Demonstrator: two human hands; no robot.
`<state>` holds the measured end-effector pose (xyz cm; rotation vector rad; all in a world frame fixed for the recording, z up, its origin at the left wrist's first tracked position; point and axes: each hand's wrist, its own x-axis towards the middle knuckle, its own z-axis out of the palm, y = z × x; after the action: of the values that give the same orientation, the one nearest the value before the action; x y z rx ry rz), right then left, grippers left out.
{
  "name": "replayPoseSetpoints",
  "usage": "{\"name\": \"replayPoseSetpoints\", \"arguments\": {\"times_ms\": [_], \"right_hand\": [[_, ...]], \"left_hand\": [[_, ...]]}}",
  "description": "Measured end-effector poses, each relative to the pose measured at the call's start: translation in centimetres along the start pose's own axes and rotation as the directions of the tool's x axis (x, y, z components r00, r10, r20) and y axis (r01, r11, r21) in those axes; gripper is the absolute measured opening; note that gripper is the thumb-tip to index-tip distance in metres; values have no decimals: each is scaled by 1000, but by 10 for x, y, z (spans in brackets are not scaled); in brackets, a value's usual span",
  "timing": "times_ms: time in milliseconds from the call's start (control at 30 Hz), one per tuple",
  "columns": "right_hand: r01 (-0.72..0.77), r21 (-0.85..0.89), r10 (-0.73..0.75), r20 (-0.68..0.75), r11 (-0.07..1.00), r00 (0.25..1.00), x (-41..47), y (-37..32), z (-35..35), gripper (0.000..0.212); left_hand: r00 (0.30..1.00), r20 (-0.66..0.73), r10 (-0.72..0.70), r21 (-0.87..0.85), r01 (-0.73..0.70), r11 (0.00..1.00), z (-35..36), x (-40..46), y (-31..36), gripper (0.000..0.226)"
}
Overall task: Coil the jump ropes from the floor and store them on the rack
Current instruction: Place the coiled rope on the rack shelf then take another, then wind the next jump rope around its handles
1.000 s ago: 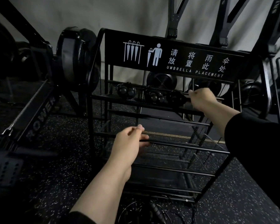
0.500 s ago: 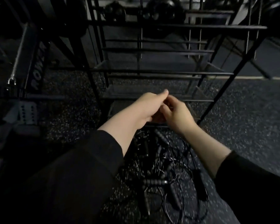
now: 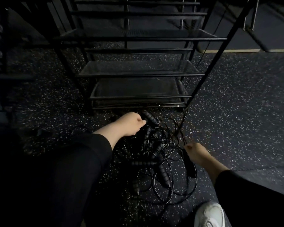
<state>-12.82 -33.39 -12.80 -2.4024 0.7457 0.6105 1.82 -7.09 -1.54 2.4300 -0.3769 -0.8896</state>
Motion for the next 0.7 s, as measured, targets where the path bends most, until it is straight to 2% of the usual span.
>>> {"name": "replayPoseSetpoints", "arguments": {"times_ms": [67, 200, 267, 433, 567, 700], "right_hand": [[-71, -8, 71, 36, 997, 997, 6, 22, 15, 37], [-178, 14, 176, 77, 984, 981, 19, 47, 42, 18], [-215, 28, 213, 63, 976, 975, 28, 51, 54, 28], [-373, 175, 371, 50, 911, 927, 65, 67, 73, 37], [-381, 223, 375, 72, 897, 924, 83, 68, 75, 38], [-387, 82, 372, 159, 918, 915, 124, 100, 101, 46]], "left_hand": [[999, -10, 33, 69, -32, 997, 16, 12, 5, 37], [997, 7, 77, 166, -77, 983, 42, 30, 13, 32], [996, 3, 91, 177, -90, 980, 51, 33, 14, 30], [997, -23, 74, 118, -71, 991, 68, 47, 3, 28], [998, -34, 55, 93, -52, 994, 71, 54, -9, 30], [997, -46, 54, 60, -51, 997, 70, 59, -19, 32]]}}
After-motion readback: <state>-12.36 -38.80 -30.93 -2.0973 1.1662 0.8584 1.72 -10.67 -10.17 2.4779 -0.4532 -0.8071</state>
